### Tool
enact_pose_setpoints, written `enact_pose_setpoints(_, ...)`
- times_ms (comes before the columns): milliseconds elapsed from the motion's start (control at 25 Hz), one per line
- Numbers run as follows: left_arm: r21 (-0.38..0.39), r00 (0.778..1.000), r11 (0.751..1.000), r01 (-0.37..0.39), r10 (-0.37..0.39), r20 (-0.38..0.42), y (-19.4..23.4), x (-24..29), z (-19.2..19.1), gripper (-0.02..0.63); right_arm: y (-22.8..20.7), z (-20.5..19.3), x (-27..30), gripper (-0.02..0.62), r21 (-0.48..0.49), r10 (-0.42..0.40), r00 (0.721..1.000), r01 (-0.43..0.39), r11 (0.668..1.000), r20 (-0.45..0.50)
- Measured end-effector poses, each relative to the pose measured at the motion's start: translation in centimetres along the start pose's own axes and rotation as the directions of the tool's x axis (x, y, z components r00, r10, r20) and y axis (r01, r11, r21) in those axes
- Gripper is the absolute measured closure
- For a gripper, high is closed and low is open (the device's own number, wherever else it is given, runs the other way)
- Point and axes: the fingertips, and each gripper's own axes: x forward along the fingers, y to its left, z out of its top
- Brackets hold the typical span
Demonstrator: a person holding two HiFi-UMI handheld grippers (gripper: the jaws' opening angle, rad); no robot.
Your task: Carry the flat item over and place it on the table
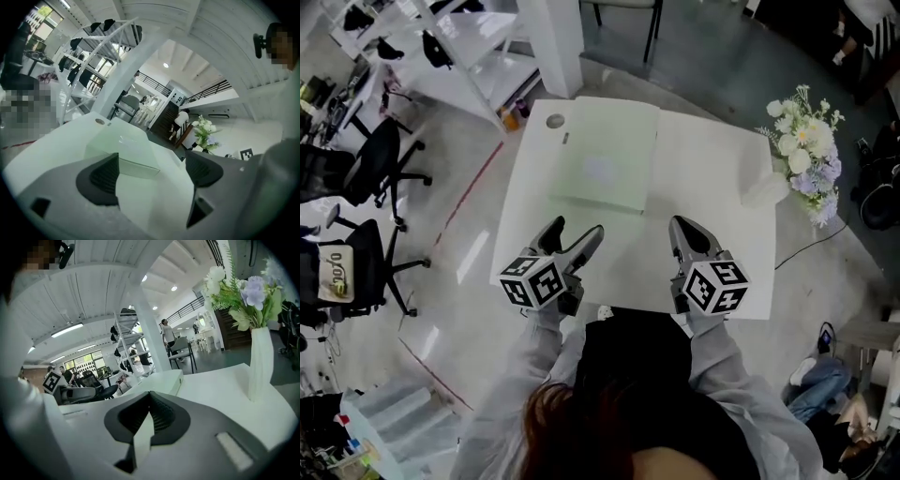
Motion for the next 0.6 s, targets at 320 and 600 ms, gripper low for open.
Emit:
enact_pose_setpoints(320, 0.163, 1.000, 0.987, -0.003, -0.001, 0.023, -1.4, -3.5, -1.5, 0.372, 0.4, -1.5, -4.1, 0.588, -0.049, -0.040, 0.999, 0.040, 0.998, 0.005)
enact_pose_setpoints(600, 0.260, 1.000, 0.965, -0.013, 0.010, 0.016, -2.2, -4.5, -2.3, 0.535, 1.0, -2.3, -6.1, 0.588, -0.068, -0.042, 0.999, 0.042, 0.997, 0.001)
